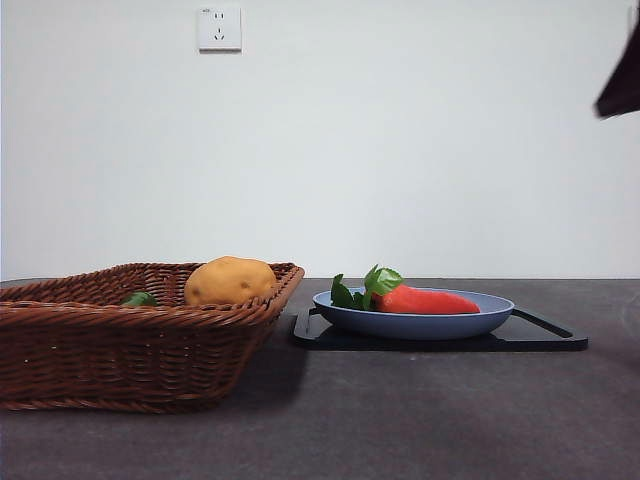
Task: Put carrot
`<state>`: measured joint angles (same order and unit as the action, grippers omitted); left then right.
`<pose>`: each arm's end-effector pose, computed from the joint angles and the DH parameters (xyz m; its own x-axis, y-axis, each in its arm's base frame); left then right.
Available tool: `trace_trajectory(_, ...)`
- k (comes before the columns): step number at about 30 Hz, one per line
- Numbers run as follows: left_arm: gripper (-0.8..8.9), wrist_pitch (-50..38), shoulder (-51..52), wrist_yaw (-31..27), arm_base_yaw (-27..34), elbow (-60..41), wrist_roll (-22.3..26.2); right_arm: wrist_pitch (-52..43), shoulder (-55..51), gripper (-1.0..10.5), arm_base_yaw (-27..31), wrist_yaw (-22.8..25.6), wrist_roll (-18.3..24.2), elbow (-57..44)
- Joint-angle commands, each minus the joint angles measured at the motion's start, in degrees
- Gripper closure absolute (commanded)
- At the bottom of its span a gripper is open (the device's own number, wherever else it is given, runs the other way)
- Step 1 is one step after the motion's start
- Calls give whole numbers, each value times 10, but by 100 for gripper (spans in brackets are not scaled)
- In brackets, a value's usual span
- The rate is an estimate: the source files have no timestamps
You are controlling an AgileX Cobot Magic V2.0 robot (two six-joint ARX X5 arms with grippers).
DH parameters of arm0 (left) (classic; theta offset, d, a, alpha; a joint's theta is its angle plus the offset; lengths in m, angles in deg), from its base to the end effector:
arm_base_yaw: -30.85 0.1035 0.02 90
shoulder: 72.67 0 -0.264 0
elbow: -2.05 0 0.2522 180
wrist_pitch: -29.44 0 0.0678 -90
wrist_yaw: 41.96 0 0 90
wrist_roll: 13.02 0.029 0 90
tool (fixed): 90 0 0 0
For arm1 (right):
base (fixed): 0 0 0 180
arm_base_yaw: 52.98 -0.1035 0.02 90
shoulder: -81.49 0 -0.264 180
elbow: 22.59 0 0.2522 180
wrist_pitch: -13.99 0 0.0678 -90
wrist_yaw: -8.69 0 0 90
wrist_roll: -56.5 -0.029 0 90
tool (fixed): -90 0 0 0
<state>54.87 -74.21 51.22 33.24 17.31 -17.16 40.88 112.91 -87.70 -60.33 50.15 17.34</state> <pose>0.0958 0.0024 0.1508 0.9791 -0.0147 -0.2026 -0.0020 0.9966 -0.0819 0.1162 0.0679 0.2485 0.9322 0.2104 -0.2944 -0.2223 0.9749 -0.0072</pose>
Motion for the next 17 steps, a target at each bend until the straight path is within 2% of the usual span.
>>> trace_trajectory(1, 805, -1, 2, 1, -1, -5, -3, -8, -64, 943, 43, 4, 51, 1)
trace_trajectory(6, 805, -1, 2, 1, -1, -4, -3, -12, -173, 943, 228, -168, 47, -56)
trace_trajectory(10, 805, -1, 2, 1, -1, -5, -3, -12, -212, 943, 292, -258, 47, -107)
trace_trajectory(17, 805, -1, 2, 1, -1, -5, -3, -18, -259, 943, 310, -269, 47, -190)
